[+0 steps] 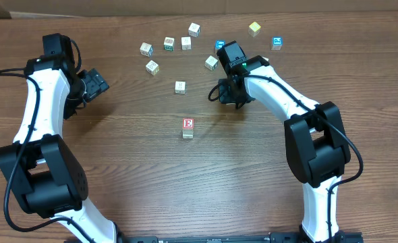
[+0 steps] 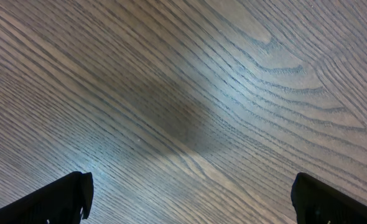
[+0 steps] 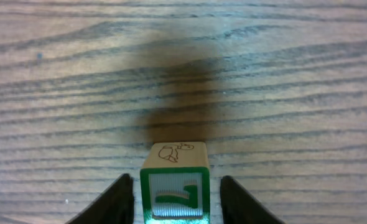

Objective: Form a tower
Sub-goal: 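Lift the green-bordered block with the right gripper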

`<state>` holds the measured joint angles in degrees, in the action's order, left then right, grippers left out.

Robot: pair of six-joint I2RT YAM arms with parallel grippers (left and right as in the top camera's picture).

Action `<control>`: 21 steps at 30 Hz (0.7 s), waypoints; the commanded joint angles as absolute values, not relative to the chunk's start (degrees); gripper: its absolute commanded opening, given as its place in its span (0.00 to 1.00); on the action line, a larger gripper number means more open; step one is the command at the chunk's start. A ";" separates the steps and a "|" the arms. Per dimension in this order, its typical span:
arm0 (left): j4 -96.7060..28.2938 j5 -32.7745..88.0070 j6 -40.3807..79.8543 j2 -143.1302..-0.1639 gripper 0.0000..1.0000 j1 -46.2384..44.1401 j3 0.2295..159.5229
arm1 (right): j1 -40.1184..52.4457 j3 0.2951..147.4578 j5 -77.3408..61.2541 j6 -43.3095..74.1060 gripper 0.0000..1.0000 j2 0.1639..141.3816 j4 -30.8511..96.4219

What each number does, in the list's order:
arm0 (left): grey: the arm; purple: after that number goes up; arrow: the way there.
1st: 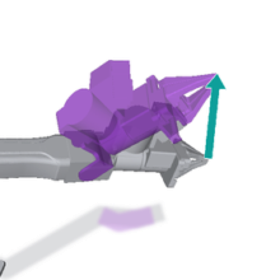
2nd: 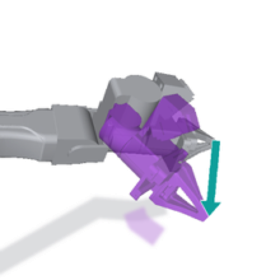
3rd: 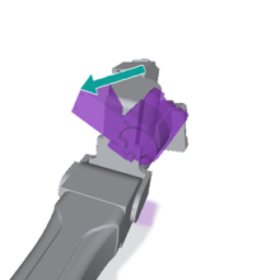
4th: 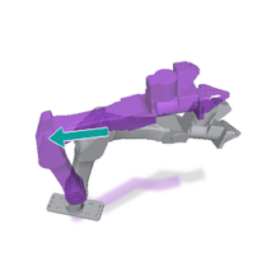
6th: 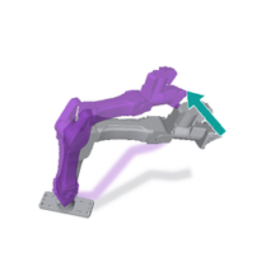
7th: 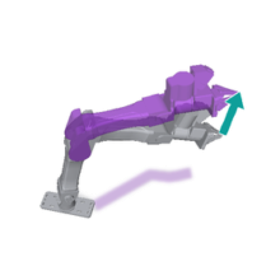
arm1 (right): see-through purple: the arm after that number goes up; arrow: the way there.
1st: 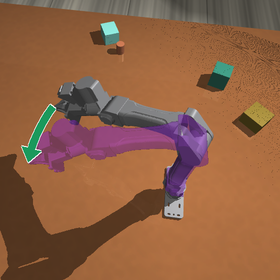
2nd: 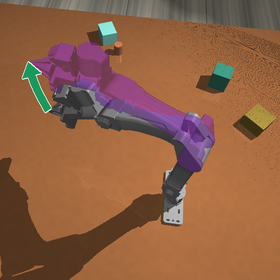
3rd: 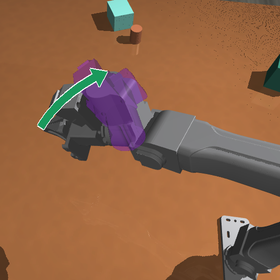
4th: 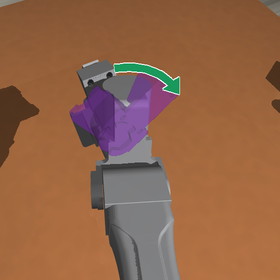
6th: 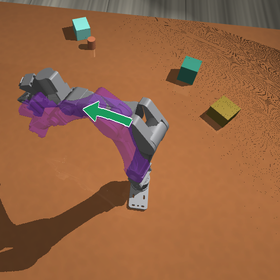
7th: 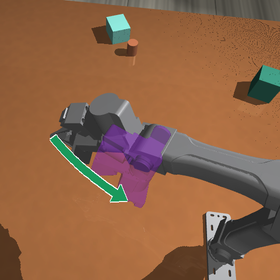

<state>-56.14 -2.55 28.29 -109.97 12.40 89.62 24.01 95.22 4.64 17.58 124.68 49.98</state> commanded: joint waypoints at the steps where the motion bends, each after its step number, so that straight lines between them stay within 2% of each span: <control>1: -56.12 -2.50 27.64 -110.26 1.00 12.25 90.11 | 24.03 94.83 4.43 17.52 0.44 124.42 50.15; 5: -56.12 -2.50 27.64 -110.26 1.00 12.25 90.11 | 24.03 94.83 4.43 17.50 0.41 124.42 50.61; 8: -56.12 -2.50 27.64 -110.26 1.00 12.25 90.11 | 24.03 94.83 4.43 17.52 0.34 124.42 50.65; 21: -56.12 -2.50 27.66 -110.26 1.00 12.25 90.11 | 24.05 94.83 4.45 14.50 0.37 124.42 49.54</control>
